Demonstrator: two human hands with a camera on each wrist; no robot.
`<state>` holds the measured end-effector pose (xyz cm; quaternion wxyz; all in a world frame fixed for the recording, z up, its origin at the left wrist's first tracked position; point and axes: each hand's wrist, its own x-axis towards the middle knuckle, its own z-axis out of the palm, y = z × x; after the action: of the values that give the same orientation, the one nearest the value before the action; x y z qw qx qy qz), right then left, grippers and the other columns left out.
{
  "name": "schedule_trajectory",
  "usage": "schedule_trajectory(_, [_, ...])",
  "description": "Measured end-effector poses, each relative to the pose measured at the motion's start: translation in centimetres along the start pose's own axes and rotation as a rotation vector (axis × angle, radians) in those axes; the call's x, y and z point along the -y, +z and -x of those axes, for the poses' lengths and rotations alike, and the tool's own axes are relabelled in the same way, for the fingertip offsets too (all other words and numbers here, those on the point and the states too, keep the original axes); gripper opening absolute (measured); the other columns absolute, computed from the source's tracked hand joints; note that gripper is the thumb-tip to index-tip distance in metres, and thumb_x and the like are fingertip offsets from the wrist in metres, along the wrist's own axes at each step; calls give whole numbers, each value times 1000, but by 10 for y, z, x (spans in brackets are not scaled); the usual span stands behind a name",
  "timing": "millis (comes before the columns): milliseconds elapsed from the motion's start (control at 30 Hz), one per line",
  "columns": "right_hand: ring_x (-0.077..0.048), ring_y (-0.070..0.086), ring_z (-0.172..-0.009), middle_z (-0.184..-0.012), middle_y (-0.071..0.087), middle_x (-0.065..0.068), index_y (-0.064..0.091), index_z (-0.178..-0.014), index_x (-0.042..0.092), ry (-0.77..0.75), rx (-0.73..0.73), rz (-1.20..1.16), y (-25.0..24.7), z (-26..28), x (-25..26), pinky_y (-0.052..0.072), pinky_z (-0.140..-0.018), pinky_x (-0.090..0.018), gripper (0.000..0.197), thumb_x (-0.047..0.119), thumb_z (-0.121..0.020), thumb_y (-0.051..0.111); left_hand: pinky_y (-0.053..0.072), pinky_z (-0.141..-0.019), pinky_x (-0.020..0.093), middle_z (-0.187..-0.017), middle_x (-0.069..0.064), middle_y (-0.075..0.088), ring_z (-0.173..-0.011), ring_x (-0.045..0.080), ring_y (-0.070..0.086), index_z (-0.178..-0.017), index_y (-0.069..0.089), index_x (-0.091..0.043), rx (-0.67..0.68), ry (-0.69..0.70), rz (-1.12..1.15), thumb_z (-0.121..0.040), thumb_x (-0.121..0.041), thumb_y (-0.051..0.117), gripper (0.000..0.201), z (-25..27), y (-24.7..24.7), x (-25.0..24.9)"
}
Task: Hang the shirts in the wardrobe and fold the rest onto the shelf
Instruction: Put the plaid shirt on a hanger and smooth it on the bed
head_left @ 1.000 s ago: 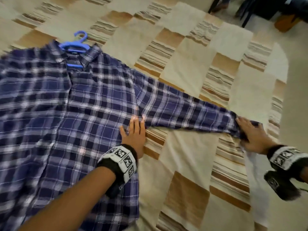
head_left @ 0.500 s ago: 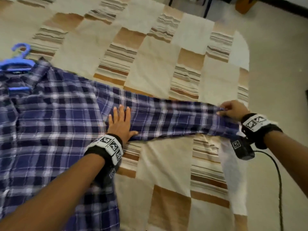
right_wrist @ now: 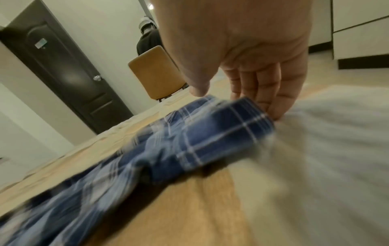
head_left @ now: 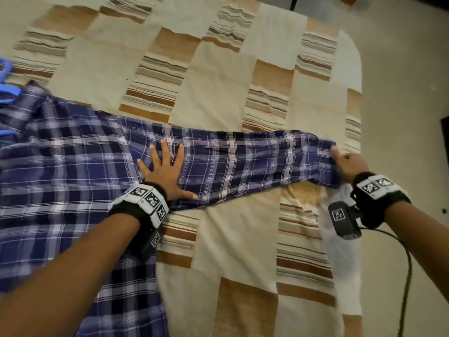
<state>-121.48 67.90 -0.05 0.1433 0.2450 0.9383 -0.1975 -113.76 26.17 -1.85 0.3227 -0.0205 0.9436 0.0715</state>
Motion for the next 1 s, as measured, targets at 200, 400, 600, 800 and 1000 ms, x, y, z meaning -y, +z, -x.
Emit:
schedule_trajectory(200, [-23, 58, -70, -80, 63, -9, 67, -86, 4, -22, -3, -189, 17, 6, -19, 46, -46, -19, 19, 23, -84, 70, 0, -106, 70, -147, 18, -36, -136, 46, -25, -144, -26, -23, 17, 3, 5, -62, -71, 67, 133, 0, -3, -1])
schedule_trajectory(400, [-32, 61, -90, -99, 66, -19, 64, -99, -3, -47, -61, -115, 17, 12, -28, 49, -82, -39, 29, 18, -81, 73, -5, -106, 66, -148, 14, -36, -137, 42, -26, -143, -27, -26, 50, 33, 60, -62, -72, 65, 132, 2, -9, 6])
schedule_trajectory(600, [-37, 60, -103, -110, 64, -21, 62, -107, -3, 56, -83, -84, 12, 24, -17, 47, -93, -44, 32, 16, -83, 71, -1, -109, 64, -155, 12, -21, -141, 38, -17, -148, -16, -24, -23, 0, 95, -82, -66, 47, 100, 6, -26, 24])
schedule_trajectory(800, [-41, 50, -115, -124, 54, -26, 45, -126, 0, 4, -189, 59, 10, 39, -1, 42, -99, -49, 55, 15, -81, 72, 2, -111, 62, -156, 11, -15, -142, 39, -13, -149, -10, -23, -38, -18, -13, -89, -59, 42, 87, -1, -41, 48])
schedule_trajectory(1000, [-43, 42, -117, -124, 47, -27, 50, -128, 7, -300, -278, 347, 13, 11, 45, 38, -93, -50, 37, 8, -91, 54, 6, -112, 61, -158, 8, -11, -143, 38, -6, -150, -5, -23, -45, -64, -6, -93, -56, 33, 76, -16, -46, 60])
